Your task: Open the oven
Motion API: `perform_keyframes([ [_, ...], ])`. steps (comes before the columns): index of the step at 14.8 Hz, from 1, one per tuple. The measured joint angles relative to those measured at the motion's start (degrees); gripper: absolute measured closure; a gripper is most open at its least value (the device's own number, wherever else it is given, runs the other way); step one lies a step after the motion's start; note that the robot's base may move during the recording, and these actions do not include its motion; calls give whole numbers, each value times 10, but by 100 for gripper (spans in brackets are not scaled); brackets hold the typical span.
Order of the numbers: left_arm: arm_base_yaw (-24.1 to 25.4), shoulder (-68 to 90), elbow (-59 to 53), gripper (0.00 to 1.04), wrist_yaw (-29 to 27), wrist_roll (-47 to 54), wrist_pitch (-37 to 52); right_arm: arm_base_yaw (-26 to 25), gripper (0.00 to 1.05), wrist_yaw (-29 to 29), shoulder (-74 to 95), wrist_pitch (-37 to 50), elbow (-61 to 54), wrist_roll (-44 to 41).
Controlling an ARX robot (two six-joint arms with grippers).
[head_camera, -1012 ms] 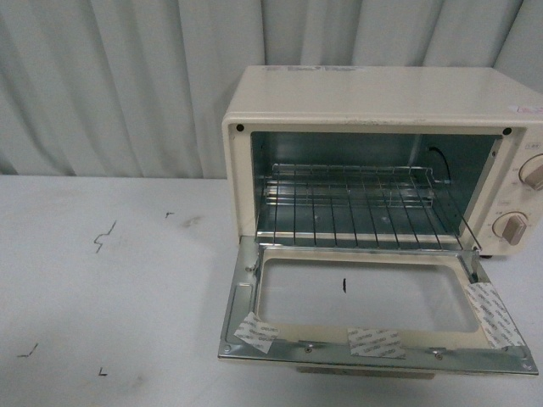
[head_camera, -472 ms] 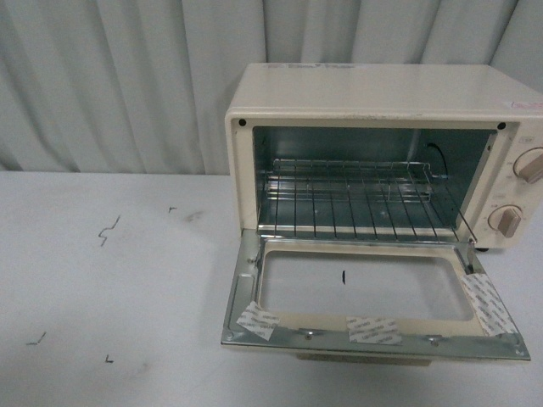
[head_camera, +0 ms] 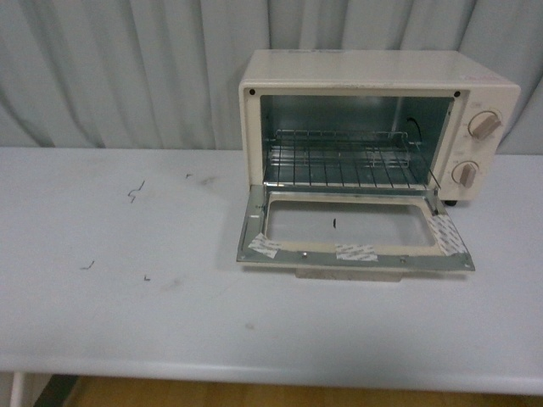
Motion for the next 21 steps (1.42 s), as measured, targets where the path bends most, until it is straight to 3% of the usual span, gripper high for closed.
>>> perform_keyframes([
  [21,0,0,0,7,0,0,0,0,6,0,-1,1,0,0],
])
